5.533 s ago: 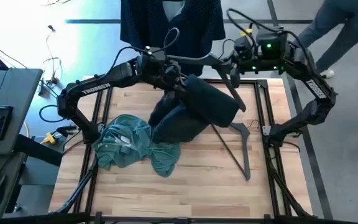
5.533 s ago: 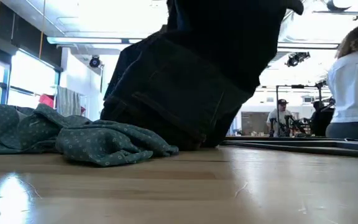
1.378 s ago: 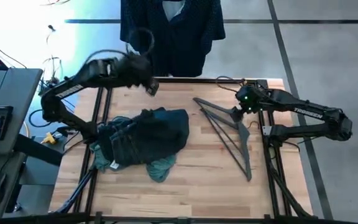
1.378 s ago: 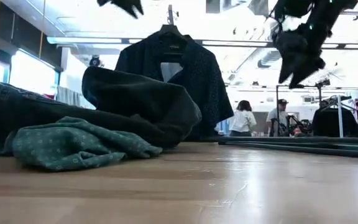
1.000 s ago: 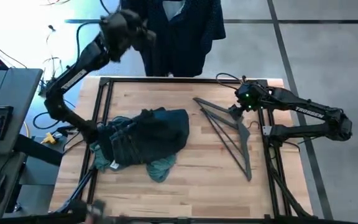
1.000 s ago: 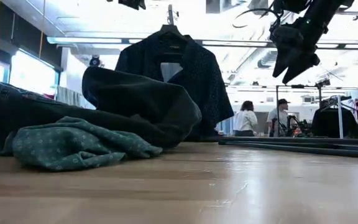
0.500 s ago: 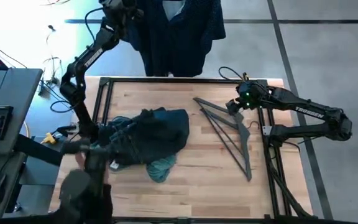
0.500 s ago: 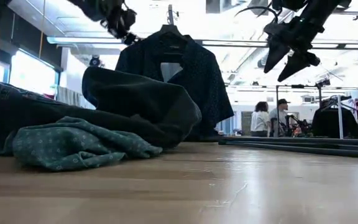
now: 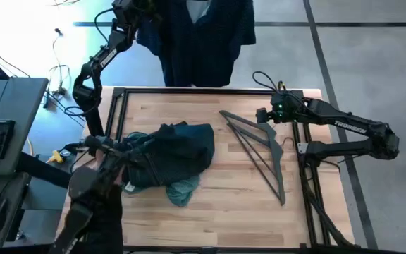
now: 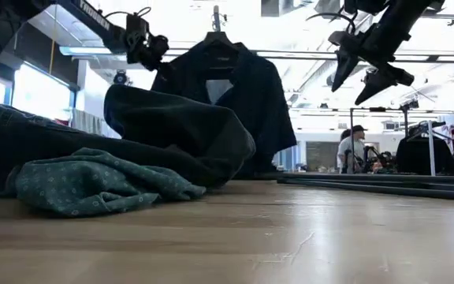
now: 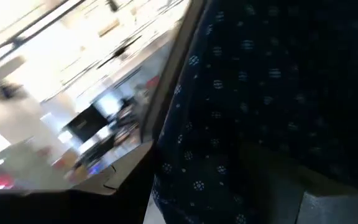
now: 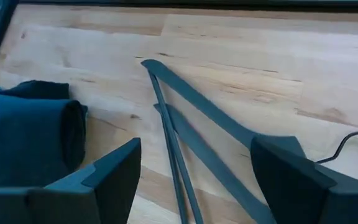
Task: Hang clothes
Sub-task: Unhang the hangered blue polo shirt from the hanger rack
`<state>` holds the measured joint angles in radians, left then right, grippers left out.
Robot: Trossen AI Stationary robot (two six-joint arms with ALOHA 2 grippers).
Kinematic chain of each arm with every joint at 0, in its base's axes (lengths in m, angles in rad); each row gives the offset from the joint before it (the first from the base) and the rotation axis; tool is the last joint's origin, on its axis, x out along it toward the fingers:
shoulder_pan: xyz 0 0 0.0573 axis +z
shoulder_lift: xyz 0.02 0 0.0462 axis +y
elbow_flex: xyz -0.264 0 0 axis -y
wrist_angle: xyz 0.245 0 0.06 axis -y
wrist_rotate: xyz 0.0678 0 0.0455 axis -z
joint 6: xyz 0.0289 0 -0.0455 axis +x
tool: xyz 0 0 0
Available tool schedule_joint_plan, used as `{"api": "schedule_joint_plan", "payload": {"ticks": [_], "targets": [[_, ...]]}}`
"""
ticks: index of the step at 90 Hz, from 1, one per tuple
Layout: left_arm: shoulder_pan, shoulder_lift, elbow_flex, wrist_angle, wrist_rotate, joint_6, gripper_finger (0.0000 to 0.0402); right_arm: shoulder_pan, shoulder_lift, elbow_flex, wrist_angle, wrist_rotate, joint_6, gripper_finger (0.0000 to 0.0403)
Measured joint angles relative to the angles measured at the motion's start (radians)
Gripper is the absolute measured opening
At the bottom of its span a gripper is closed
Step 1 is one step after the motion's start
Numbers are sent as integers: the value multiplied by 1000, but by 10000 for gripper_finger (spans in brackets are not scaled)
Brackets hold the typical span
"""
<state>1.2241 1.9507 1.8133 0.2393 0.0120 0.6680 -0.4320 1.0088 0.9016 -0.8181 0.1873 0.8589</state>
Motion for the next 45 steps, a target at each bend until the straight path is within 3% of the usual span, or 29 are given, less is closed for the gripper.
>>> {"api": "schedule_joint_plan", "payload": {"ticks": [24,45], "targets": [[8,9,0,-5,201,-8,207,0,0,0,8,6,5,277],[-2,-34,1,-107,361,-113,207,0,0,0,7,51,5,277]]}}
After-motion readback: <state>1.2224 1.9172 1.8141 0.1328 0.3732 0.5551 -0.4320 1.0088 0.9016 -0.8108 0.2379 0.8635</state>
